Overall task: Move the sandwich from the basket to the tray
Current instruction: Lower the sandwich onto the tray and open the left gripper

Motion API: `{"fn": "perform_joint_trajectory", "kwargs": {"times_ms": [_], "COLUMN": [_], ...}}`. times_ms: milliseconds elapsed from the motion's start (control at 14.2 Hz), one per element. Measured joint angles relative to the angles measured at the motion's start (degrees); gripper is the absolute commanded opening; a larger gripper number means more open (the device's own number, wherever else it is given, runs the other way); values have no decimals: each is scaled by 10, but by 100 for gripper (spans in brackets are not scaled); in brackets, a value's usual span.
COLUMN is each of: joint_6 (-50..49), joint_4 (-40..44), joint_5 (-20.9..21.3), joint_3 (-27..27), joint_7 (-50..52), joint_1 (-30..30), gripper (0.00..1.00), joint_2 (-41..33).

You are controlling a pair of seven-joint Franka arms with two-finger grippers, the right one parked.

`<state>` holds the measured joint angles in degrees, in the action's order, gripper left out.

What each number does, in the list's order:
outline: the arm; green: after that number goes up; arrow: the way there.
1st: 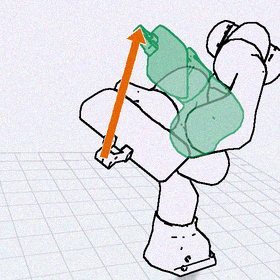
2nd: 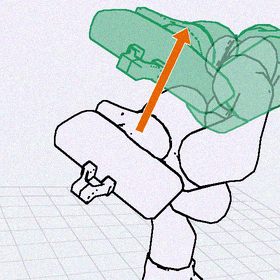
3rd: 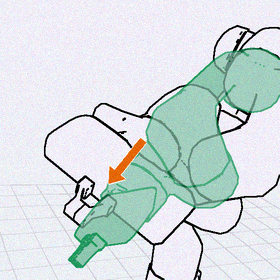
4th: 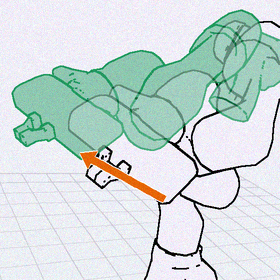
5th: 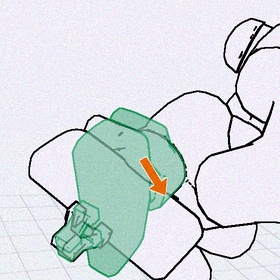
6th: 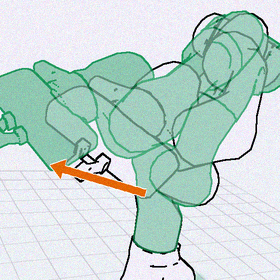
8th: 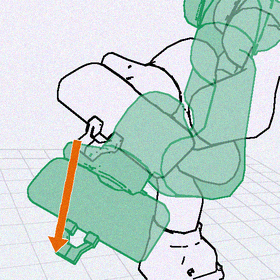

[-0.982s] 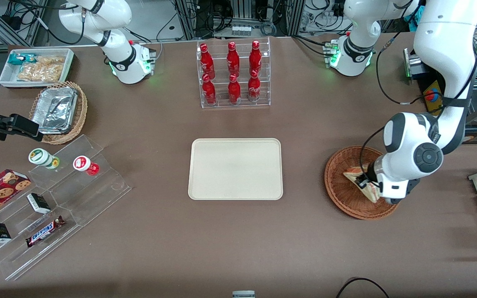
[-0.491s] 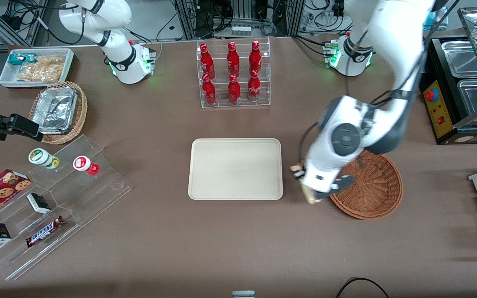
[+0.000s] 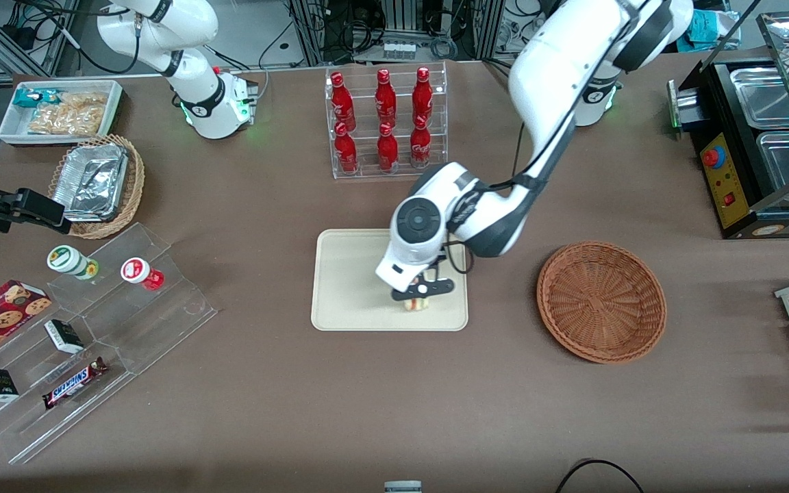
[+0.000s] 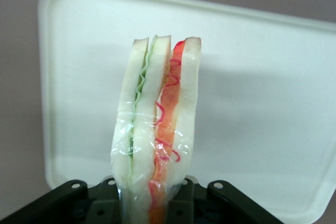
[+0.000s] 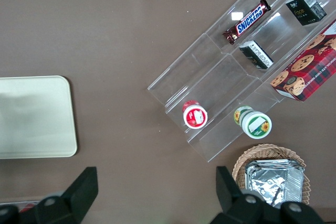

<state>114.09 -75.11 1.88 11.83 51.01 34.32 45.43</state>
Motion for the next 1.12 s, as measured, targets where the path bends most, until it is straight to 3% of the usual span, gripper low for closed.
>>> {"fn": "perform_joint_trajectory", "kwargs": {"times_ms": [421, 702, 772, 842, 1123], "joint_6": [0, 6, 7, 7, 6], "joint_4": [49, 54, 54, 55, 69], "joint_5": [2, 3, 3, 4, 4], "joint_3": [0, 0, 0, 0, -2], "joint_7": [-9, -9, -9, -9, -9], "joint_1": [29, 35, 36, 36, 36], "gripper": [25, 37, 59, 97, 100], "joint_2": [55, 67, 69, 70, 67]}}
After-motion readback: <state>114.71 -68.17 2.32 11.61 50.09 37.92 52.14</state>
